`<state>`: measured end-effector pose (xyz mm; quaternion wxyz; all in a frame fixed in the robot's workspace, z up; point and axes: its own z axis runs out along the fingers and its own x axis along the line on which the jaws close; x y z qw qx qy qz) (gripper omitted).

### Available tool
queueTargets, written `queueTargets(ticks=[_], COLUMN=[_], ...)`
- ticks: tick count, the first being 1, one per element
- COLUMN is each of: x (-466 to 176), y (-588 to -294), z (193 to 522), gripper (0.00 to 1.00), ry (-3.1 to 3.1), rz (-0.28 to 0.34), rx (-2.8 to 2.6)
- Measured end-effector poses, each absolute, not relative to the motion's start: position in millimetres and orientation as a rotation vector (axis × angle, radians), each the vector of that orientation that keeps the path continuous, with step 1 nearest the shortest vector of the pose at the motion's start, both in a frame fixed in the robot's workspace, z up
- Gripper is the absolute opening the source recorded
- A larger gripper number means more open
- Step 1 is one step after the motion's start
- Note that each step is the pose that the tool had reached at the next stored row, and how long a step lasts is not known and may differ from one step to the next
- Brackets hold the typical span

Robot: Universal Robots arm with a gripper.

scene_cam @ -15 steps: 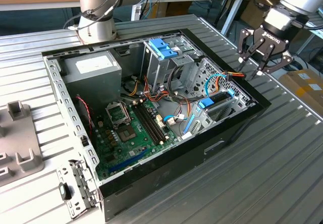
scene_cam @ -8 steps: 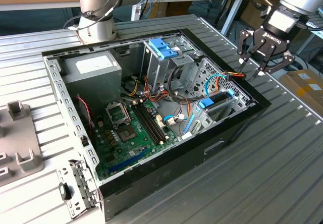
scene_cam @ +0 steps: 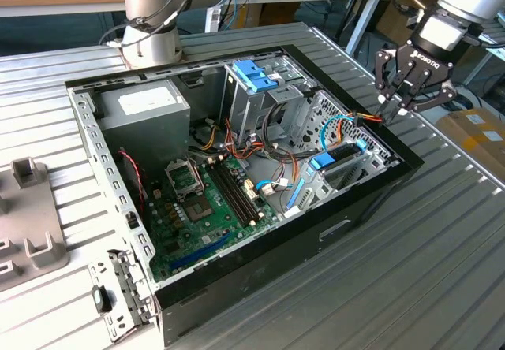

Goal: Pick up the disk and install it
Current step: 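Insert the first disk wire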

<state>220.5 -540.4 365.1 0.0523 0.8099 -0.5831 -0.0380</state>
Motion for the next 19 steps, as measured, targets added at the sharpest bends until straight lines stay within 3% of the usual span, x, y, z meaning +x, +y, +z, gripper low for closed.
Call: queueTargets(ticks=[3,19], x=[220.5,200.9], y=[-540.4,-541.2], z=[365.2,365.2], gripper=[0.17,0.17], ry=[-1.771,-1.762], rz=[-0.115,-0.115], rx=[2.465,2.471])
